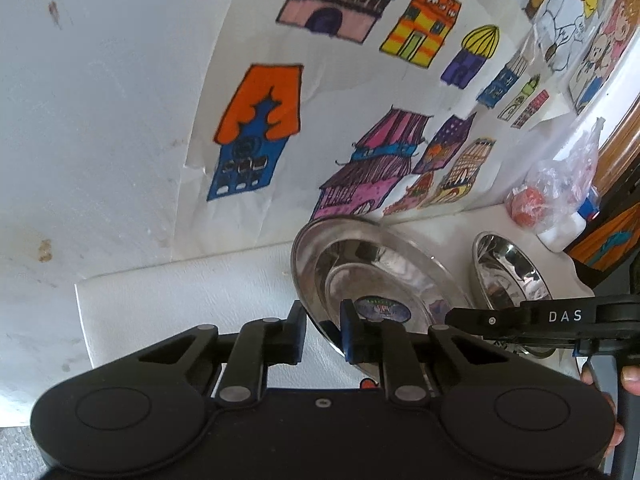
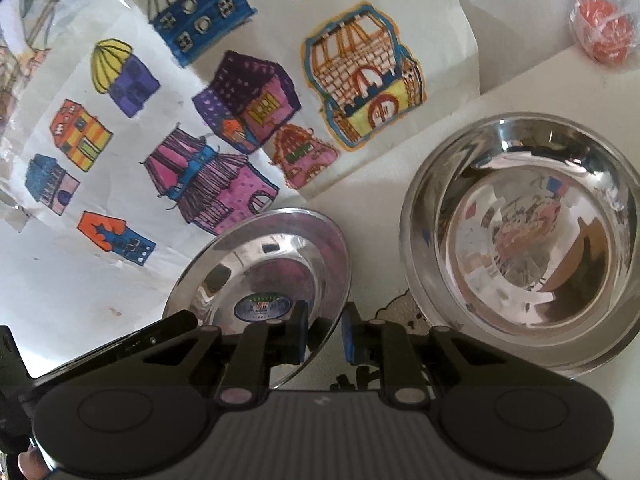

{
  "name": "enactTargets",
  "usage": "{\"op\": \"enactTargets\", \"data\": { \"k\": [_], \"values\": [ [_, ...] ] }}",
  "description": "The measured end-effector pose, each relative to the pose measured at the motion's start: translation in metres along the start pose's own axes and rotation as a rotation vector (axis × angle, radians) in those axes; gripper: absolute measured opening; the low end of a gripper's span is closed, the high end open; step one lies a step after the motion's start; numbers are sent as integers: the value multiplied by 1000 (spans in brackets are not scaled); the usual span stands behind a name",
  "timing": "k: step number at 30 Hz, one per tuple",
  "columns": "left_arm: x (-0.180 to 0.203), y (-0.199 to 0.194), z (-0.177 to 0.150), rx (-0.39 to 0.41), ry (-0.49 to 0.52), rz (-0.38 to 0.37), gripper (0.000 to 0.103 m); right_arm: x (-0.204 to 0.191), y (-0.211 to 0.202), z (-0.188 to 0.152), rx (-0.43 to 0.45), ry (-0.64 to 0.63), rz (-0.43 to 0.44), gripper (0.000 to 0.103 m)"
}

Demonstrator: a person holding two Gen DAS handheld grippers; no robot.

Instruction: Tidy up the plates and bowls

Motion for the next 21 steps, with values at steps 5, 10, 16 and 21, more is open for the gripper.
{"op": "enactTargets", "data": {
  "k": [5,10,16,21],
  "values": [
    [2,-9,3,18,-9,-7,19,-4,-15,2,29,-30,3,20],
    [14,-20,6,44,-4,-21,19,-5,-39,5,68,-52,1,20],
    [41,-30,11,77,15,-57,19,8,-77,10,134,-54,-15,20],
    [77,-33,16,94,52,-85,19,31,-107,13,186,-31,-32,20]
  ]
}}
Point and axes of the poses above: each gripper's, at about its wrist camera, not at the fingertips, and y roughly the way its jaws point, x to its right, z to its top, the point moved 6 cm from there along y, roughly the way its jaws point, and after that the axes turned 14 degrees about z, right-handed, at the moved point
